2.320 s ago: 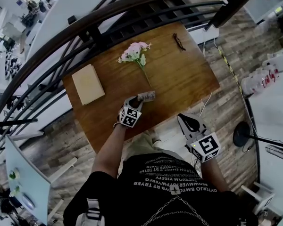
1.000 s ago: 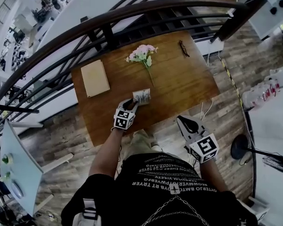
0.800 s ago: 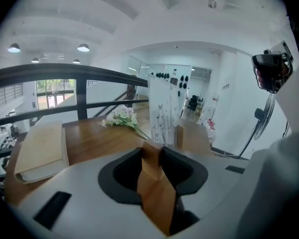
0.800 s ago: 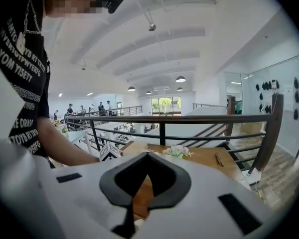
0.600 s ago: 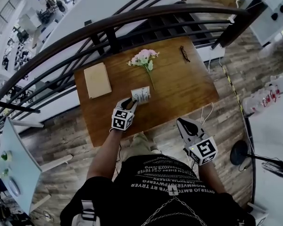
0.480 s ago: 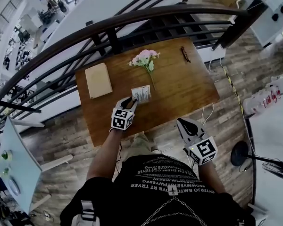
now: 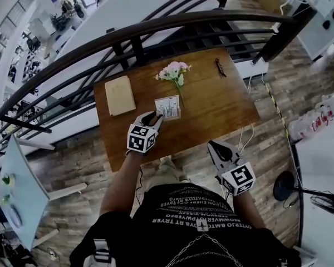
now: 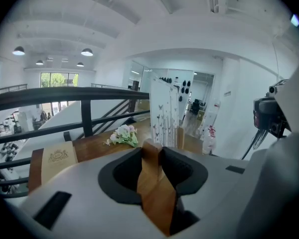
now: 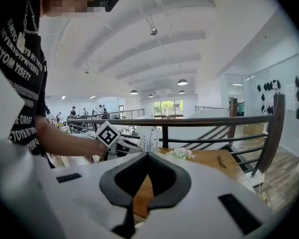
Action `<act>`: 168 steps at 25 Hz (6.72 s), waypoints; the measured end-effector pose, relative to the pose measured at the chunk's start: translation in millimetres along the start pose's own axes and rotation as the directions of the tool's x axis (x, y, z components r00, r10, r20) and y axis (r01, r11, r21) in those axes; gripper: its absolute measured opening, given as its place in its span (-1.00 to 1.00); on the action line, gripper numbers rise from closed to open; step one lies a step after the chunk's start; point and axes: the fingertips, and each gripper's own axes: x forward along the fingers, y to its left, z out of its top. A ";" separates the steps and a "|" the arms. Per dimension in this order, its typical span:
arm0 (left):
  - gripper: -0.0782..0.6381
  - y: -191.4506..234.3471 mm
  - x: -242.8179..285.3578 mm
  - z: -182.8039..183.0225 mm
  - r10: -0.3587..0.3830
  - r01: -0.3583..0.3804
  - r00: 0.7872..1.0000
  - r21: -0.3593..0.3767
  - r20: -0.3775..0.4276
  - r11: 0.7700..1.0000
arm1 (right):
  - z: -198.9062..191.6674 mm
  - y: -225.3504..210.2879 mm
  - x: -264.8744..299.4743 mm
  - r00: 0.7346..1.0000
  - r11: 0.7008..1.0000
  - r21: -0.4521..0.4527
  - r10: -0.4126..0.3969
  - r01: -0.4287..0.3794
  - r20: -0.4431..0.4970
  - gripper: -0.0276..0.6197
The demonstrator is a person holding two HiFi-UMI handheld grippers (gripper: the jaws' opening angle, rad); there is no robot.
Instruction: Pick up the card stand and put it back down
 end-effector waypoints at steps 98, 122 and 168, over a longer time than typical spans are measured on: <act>-0.39 19.2 -37.2 67.2 0.016 -0.015 0.974 -0.004 0.227 1.000 | 13.1 20.0 39.4 0.997 0.997 -0.017 0.078 -0.078 -0.009 -0.87; -0.39 51.2 66.1 -89.0 -0.028 0.030 0.998 -0.026 0.064 0.999 | -10.4 -12.0 75.3 0.989 0.998 0.016 0.059 -0.057 -0.133 -0.87; -0.70 15.4 -27.1 7.6 0.296 -0.310 0.921 0.019 0.253 0.950 | 45.9 -80.5 40.1 0.999 0.997 -0.069 0.031 -0.029 0.022 -0.87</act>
